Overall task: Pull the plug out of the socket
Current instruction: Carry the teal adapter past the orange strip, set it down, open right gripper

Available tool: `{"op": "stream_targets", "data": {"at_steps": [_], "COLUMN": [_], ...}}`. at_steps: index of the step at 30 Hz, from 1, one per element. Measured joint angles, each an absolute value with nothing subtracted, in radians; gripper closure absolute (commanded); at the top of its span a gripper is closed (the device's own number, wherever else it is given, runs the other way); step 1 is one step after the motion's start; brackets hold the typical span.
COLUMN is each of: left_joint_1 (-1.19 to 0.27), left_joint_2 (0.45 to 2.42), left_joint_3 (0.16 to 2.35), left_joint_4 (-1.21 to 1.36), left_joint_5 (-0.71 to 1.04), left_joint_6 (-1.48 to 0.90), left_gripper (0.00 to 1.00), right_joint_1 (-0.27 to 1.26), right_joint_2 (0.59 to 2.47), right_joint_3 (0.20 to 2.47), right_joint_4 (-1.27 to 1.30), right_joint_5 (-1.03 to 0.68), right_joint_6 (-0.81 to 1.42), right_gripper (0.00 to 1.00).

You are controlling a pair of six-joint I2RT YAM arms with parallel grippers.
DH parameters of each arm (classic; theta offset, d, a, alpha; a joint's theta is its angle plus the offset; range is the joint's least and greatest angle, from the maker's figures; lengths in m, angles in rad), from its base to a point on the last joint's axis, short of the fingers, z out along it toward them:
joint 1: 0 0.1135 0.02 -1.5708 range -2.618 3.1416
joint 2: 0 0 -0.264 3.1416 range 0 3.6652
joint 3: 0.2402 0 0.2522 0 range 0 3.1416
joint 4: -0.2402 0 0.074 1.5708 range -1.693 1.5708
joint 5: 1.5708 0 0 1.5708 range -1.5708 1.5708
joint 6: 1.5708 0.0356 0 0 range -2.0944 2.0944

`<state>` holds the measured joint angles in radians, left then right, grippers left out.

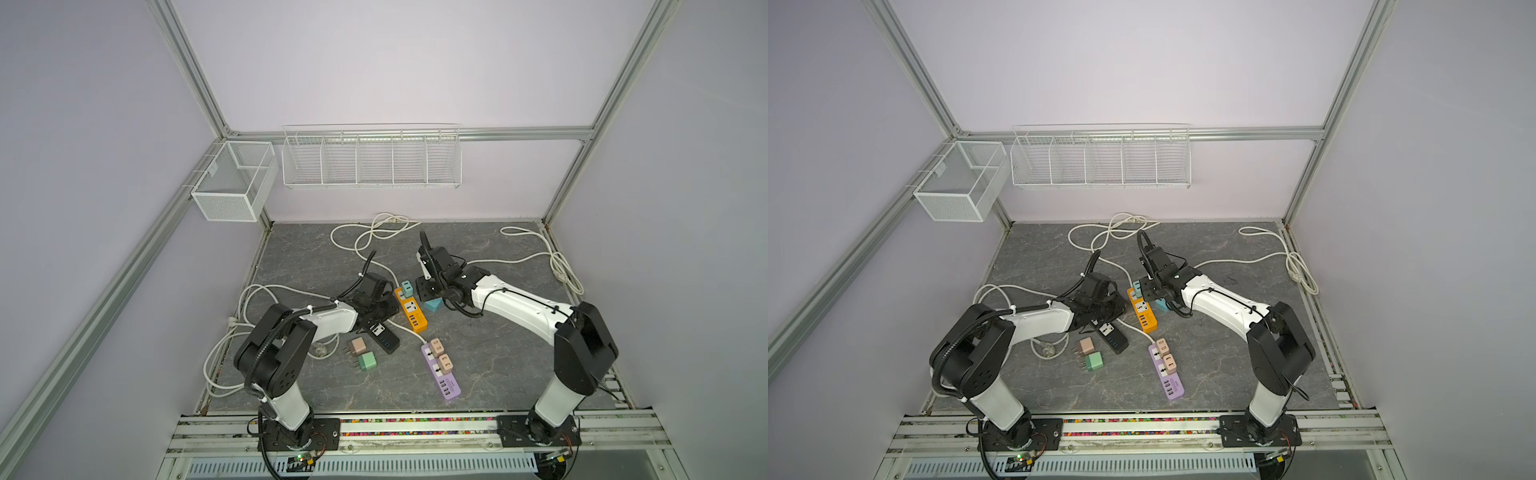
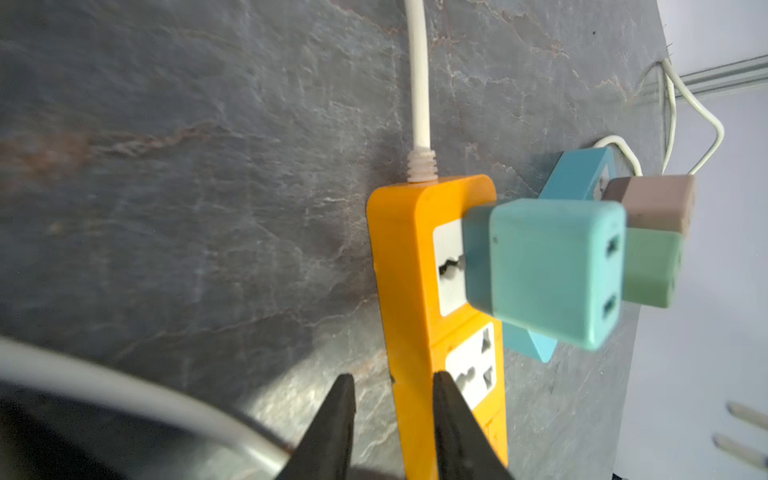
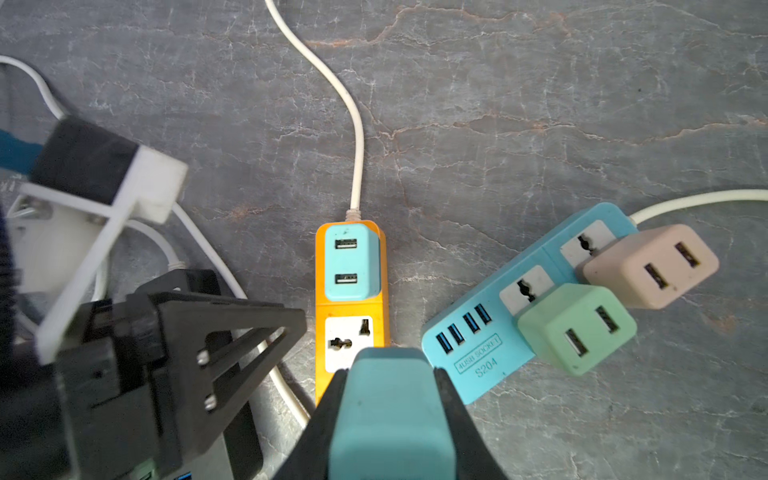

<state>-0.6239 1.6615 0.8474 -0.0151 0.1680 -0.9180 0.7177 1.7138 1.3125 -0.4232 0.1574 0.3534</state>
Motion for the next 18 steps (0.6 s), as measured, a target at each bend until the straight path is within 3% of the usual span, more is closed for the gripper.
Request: {"op": "stream_targets", "data": {"at_steps": [11, 18], "left_joint_1": [-0.615, -0.593], "left_joint_2": [1.451, 1.403], "left_joint_3": [0.886, 0.884], "left_joint_4": [-0.152, -0.191], "left_joint_5": [0.094, 0.071], "left_joint_6": [-0.835, -0.812], "left_gripper": [0.58, 0.57], "right_joint_1": [0.585, 0.563], "right_joint_2": [1.723, 1.84], "right_joint_3": [1.299, 1.332], "right_joint_4": [-0.299, -0.209], "right_joint_5": [-0.035, -0.092], "right_joint_6": [0.475, 0.54], "right_gripper": [0.71, 0.7]}}
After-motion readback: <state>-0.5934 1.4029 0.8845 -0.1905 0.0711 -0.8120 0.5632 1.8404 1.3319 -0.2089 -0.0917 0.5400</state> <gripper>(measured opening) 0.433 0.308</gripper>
